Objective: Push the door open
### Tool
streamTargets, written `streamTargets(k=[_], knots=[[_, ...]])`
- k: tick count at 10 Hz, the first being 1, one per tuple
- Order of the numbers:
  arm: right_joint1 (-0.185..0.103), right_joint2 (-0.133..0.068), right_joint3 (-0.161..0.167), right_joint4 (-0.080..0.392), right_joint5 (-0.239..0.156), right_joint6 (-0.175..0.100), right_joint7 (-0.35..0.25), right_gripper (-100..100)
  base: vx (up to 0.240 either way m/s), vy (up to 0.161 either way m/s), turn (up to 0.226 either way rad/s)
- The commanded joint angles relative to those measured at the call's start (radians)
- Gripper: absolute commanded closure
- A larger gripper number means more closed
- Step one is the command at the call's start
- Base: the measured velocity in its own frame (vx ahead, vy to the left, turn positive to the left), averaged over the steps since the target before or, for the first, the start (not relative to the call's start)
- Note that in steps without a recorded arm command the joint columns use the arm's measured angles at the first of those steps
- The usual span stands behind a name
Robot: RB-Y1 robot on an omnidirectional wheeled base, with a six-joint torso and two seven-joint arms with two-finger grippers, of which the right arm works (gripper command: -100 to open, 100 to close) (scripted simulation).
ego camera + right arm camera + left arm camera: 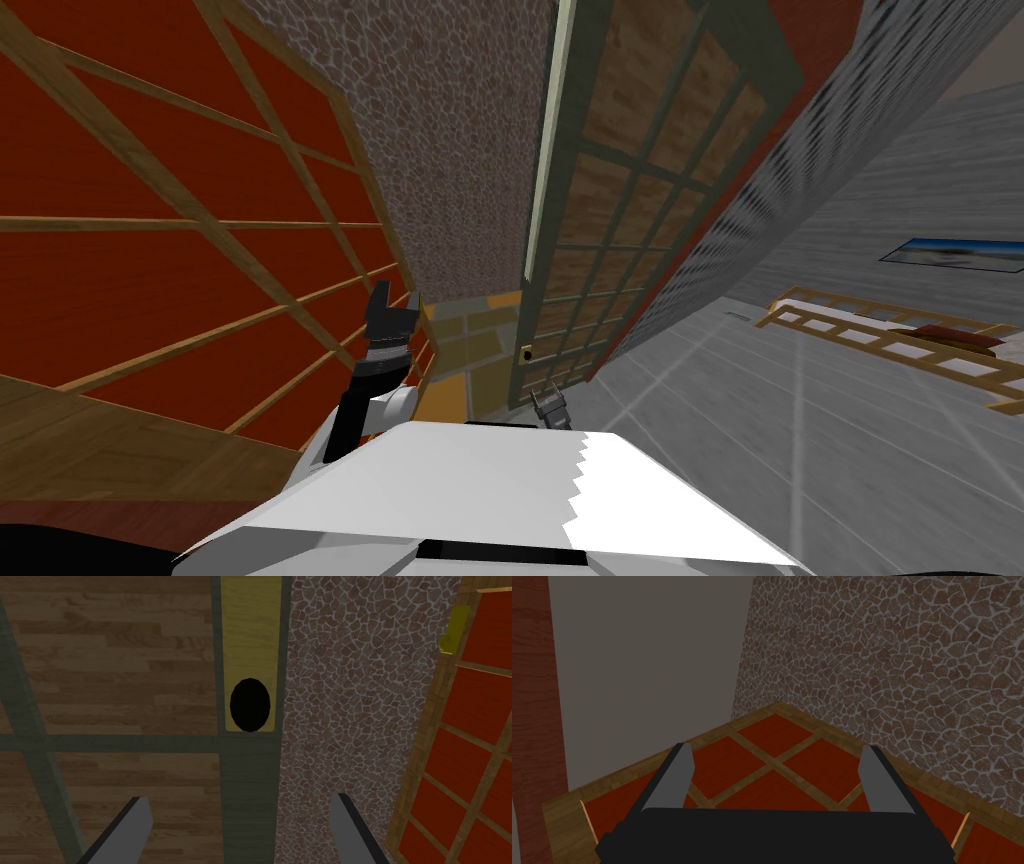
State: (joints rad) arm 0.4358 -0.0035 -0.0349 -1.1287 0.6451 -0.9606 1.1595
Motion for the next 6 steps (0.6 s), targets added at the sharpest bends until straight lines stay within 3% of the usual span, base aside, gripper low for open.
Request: streamTargets(k=[1,4,6], knots=[[-0.007,-0.016,0.000,-0.001,-0.001,0.007,0.000,-100,0.158,0.071,0.008],[-0.024,-0.013,-0.004,0.007,-0.005,0.016,0.003,-100,0.187,0.052,0.015],[-0.038,0.021,-0.006,0.013,-0.008,0.024,0.005,-100,0.171,0.065,0.015]])
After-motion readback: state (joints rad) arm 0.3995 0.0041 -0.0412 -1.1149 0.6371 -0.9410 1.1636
